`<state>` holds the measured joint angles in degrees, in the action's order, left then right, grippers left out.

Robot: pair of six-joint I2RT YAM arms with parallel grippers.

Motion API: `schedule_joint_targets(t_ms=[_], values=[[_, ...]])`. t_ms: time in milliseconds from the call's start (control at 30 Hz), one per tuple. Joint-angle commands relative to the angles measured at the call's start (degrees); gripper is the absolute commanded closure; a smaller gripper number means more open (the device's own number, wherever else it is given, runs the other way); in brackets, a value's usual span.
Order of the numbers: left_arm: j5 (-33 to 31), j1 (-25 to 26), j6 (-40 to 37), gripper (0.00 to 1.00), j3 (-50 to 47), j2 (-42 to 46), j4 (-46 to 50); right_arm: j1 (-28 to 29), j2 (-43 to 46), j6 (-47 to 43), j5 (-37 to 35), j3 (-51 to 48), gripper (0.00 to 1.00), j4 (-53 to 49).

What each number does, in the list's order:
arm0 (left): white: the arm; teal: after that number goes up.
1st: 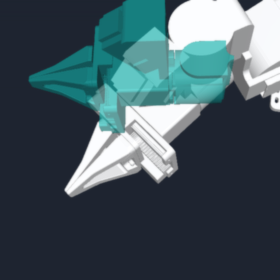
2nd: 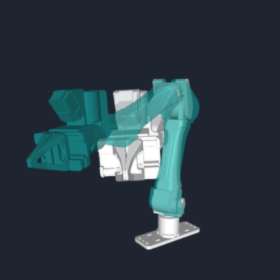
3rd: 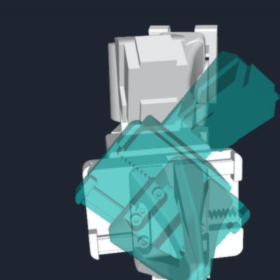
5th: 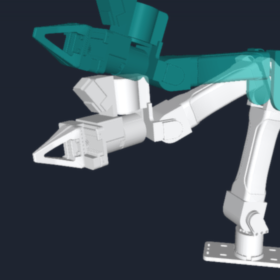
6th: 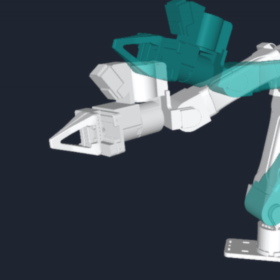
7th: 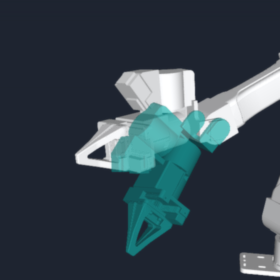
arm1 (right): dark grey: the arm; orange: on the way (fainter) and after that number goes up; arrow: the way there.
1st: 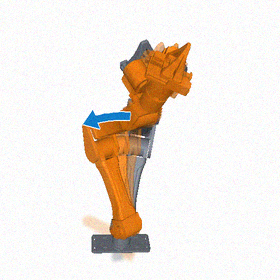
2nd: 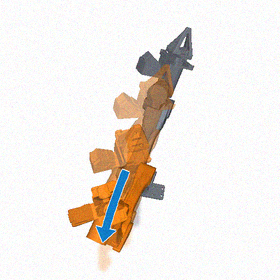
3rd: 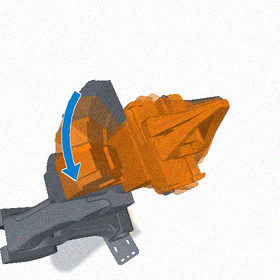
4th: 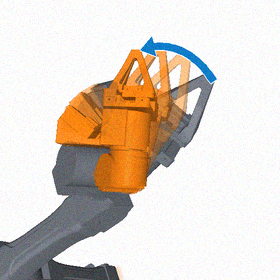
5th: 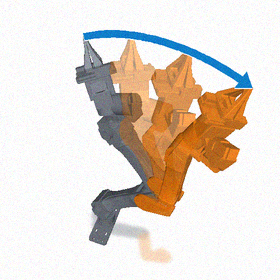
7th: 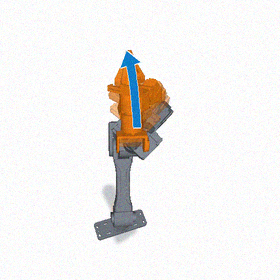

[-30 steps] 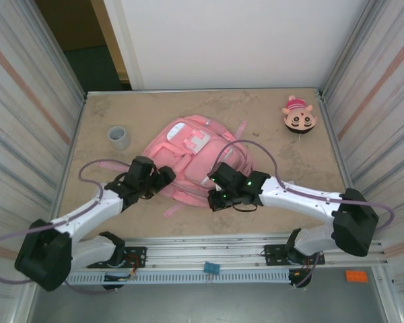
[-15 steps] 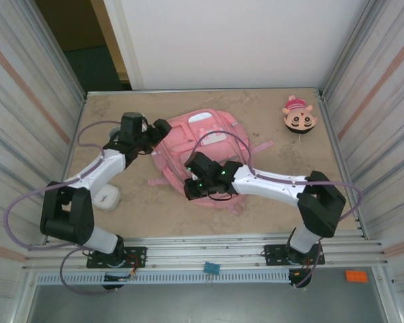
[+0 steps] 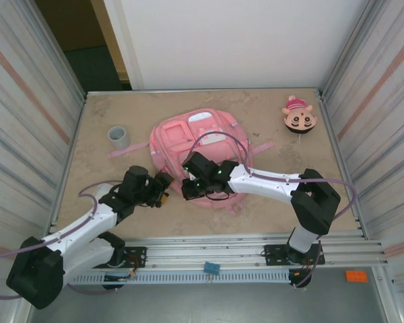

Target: Pack the student bag

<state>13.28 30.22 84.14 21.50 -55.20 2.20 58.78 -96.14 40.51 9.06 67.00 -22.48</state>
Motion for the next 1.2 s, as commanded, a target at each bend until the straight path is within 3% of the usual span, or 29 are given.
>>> schedule_joint_targets(t_ms=[0,233,367,533,733,900,1067,1167], values=[[-2.5,1.3,6.0,0.34,-0.2,-0.7,-6.4,1.0,0.3,-1.2,4.0,0.6,1.00,1.9],[-5.5,2.3,0.5,0.33,1.6,-1.9,-9.1,1.5,0.5,-1.1,3.7,0.0,1.00,2.2],[-6.0,2.4,1.1,0.37,0.1,-4.5,-11.5,1.6,0.9,-0.6,4.0,-0.9,1.00,3.0],[-3.9,2.6,2.5,0.50,-0.3,-9.9,-18.2,2.0,1.3,-0.6,4.1,-1.0,1.00,3.3],[-2.1,2.3,-0.6,0.78,4.3,-14.4,-16.1,2.1,2.8,-0.3,3.8,-1.9,1.00,2.9],[-3.6,-2.2,-5.1,1.00,5.0,-13.1,-7.7,0.0,7.5,-0.5,3.3,-5.1,1.00,0.5],[2.2,-9.7,-15.6,1.00,8.3,-12.1,1.9,-4.5,12.2,-4.0,3.6,-7.8,1.00,-6.4],[4.3,-13.9,-18.5,1.00,8.9,-10.9,2.8,-7.5,14.0,-5.6,4.6,-9.4,1.00,-8.6]])
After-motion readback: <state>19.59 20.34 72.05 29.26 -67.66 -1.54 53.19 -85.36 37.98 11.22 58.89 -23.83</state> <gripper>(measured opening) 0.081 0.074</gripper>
